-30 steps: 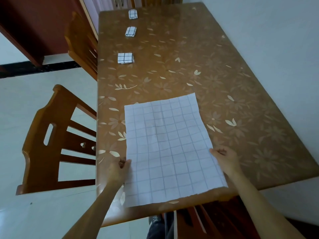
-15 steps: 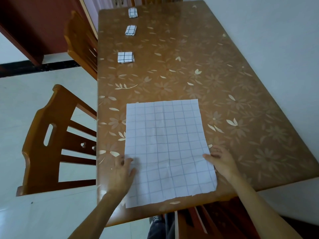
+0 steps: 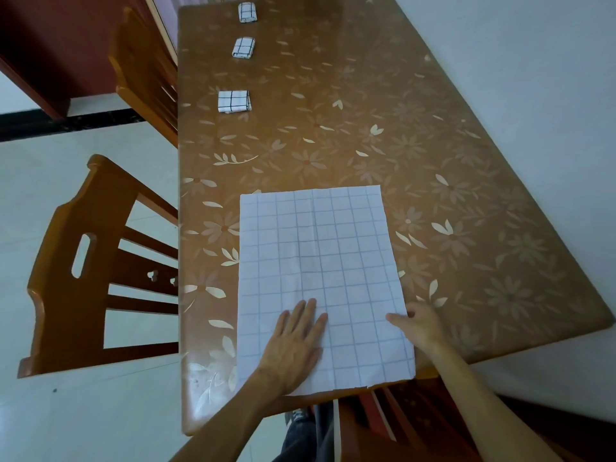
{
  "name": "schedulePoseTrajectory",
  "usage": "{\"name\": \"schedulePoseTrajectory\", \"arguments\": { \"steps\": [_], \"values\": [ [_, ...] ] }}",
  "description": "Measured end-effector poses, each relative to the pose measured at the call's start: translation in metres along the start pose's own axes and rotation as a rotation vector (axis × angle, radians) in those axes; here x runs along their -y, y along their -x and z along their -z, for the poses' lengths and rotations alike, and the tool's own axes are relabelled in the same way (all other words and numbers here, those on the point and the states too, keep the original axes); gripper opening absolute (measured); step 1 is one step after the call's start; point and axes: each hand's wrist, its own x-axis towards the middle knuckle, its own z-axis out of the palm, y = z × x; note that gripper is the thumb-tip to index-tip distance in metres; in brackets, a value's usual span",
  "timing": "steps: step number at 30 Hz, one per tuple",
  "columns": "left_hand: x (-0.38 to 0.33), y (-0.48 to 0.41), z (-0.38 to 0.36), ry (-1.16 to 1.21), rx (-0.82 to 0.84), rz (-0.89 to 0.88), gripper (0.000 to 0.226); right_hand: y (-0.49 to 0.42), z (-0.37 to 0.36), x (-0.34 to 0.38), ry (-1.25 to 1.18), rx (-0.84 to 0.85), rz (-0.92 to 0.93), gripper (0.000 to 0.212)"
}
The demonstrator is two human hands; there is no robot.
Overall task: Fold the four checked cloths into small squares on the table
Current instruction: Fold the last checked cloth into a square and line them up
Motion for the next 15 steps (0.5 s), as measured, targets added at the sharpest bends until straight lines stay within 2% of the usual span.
{"name": "schedulePoseTrajectory", "arguments": {
  "steps": [2, 6, 12, 13, 15],
  "values": [
    [0.007, 0.006, 0.003, 0.072, -0.021, -0.032, 0.065, 0.001, -0.001, -0.005, -0.015, 0.010, 0.027, 0.010],
    [0.016, 0.033, 0.001, 0.102, 0.015, -0.120, 0.074, 0.016, 0.003, -0.005, -0.086, 0.040, 0.095, 0.028],
    [0.015, 0.045, -0.009, 0.073, 0.037, -0.078, 0.080, 0.031, -0.001, 0.000, -0.038, 0.054, 0.234, 0.064],
    [0.016, 0.046, -0.009, 0.093, 0.004, -0.086, 0.081, 0.030, -0.003, 0.000, -0.002, 0.036, 0.265, 0.064],
    [0.021, 0.051, -0.006, 0.145, -0.037, -0.075, 0.082, 0.031, -0.002, 0.002, 0.087, -0.033, 0.293, 0.047]
  ]
}}
